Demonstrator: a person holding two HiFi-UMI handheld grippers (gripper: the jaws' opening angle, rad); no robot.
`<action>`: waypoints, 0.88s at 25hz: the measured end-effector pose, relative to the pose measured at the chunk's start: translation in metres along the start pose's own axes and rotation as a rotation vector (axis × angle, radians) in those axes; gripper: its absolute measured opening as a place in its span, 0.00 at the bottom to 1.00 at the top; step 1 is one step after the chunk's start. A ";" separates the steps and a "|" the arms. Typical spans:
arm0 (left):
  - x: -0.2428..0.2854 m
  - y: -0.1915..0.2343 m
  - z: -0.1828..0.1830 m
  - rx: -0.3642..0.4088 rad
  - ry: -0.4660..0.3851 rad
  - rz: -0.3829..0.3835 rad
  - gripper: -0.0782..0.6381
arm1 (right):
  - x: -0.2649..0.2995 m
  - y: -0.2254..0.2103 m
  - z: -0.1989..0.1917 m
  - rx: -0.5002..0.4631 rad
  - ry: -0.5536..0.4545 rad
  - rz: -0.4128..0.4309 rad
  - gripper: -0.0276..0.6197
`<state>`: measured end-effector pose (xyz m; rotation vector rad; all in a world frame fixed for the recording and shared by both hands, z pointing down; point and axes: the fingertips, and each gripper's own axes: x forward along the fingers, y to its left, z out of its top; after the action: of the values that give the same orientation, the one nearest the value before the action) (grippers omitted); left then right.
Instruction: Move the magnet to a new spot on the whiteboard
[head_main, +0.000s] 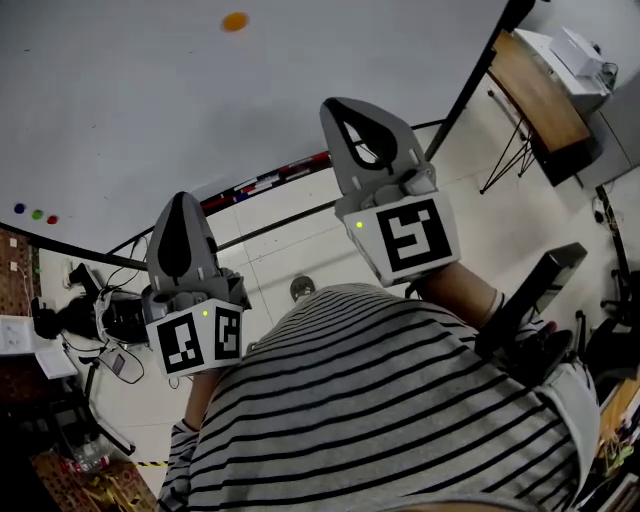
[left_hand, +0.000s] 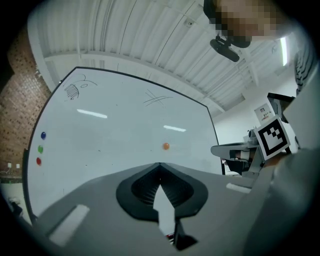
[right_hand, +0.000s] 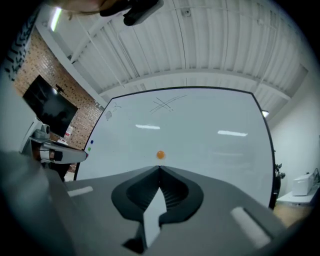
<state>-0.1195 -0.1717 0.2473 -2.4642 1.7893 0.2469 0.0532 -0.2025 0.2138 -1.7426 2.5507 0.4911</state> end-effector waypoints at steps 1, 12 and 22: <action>-0.009 -0.009 0.000 0.000 0.000 0.001 0.13 | -0.012 -0.001 0.001 0.011 0.000 0.004 0.04; -0.085 -0.095 -0.003 -0.009 0.046 0.008 0.13 | -0.122 -0.008 0.006 0.059 0.020 0.042 0.04; -0.111 -0.103 0.012 0.024 0.047 0.024 0.13 | -0.144 -0.001 0.017 0.081 0.011 0.053 0.04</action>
<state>-0.0567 -0.0338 0.2529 -2.4534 1.8297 0.1694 0.1061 -0.0676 0.2245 -1.6601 2.5910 0.3751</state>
